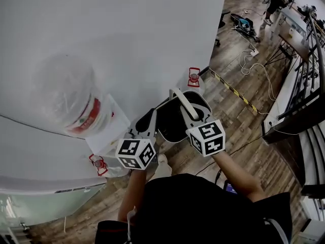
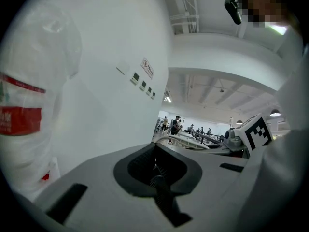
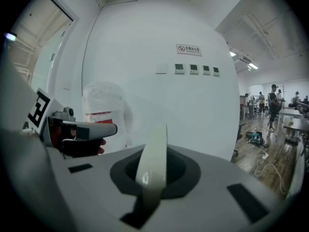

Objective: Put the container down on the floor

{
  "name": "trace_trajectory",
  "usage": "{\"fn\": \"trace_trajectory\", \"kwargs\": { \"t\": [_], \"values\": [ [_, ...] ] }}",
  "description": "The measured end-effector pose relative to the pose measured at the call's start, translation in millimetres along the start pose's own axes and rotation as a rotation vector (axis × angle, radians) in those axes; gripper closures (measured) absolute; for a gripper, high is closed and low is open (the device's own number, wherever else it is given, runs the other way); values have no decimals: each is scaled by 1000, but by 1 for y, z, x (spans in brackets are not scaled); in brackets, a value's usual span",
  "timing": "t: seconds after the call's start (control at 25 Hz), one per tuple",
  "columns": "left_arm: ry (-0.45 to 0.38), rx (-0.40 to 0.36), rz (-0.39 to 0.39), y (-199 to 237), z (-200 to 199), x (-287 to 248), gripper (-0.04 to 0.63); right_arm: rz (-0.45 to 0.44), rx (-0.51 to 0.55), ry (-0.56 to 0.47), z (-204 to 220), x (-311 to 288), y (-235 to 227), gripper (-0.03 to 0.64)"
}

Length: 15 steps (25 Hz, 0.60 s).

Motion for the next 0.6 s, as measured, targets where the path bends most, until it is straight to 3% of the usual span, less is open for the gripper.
{"fn": "trace_trajectory", "kwargs": {
  "t": [0.6],
  "values": [
    [13, 35, 87, 93, -30, -42, 577, 75, -27, 41, -31, -92, 7, 586]
  ]
}}
Point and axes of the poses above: the fingertips, and each gripper's own axes: x backward along the fingers, y to its left, z out of its underside, the point moved 7 cm from there along x, backward along the fingers, and after that the axes turned 15 degrees about z, right-handed, at the moved point
